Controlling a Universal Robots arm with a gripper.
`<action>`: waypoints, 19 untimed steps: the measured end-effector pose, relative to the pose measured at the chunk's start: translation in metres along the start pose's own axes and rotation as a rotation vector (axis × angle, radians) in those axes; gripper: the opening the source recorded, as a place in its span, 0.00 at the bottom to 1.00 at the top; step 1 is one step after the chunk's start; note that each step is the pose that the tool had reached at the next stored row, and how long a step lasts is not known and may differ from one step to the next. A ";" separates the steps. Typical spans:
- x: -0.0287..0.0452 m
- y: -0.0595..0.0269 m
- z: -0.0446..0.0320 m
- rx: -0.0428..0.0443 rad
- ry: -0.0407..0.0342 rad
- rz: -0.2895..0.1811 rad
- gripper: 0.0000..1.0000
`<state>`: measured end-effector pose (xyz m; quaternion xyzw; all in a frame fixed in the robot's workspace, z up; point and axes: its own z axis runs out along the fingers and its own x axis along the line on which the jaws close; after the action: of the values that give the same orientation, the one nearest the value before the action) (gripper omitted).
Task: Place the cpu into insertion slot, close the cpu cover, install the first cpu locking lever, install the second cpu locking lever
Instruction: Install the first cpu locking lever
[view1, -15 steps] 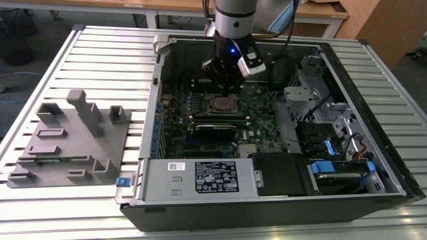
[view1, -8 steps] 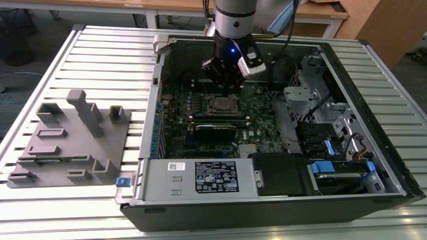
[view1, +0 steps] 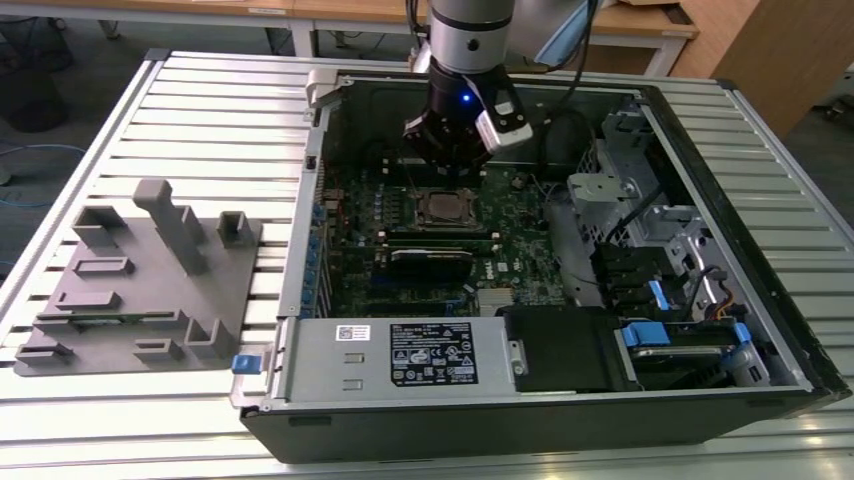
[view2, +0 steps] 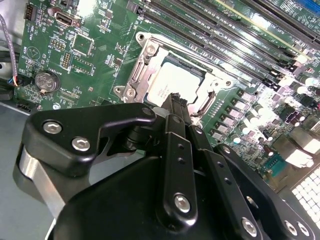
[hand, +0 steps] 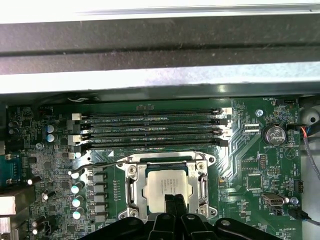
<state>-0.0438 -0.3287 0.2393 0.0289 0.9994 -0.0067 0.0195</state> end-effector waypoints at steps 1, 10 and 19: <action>0.0000 0.0000 -0.0001 0.0000 0.0000 0.000 0.11; -0.0002 -0.0001 -0.0044 0.0000 0.0000 0.000 0.11; -0.0004 -0.0001 -0.0108 0.0000 0.0000 0.000 0.11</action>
<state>-0.0438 -0.3287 0.2501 0.0289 0.9994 -0.0067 0.0196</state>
